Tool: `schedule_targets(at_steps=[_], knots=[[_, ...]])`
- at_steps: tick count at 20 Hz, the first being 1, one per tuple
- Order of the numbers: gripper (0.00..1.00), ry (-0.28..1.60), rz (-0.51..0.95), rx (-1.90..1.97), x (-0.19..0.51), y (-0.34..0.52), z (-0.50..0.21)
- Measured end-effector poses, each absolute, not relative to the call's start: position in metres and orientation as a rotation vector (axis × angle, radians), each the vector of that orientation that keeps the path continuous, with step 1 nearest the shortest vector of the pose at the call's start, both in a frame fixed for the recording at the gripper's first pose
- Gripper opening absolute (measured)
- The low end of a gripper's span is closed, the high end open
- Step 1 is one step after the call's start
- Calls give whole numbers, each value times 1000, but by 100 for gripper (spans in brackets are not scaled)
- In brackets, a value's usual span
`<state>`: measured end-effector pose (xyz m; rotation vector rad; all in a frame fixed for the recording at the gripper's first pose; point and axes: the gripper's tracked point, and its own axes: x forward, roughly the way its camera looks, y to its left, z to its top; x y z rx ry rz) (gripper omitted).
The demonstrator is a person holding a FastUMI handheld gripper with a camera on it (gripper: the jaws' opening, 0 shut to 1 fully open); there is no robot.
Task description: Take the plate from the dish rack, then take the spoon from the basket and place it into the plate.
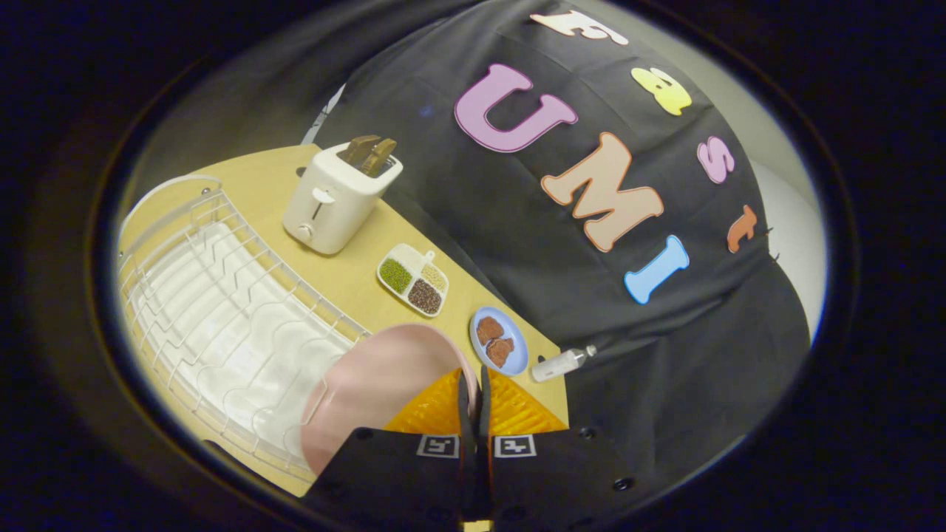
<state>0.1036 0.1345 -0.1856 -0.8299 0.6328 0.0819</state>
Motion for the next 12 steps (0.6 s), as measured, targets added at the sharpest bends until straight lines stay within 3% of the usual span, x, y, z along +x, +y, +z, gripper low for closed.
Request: schedule_targets(at_steps=[12], knots=[[3,539,73,-864,114,133,-143]])
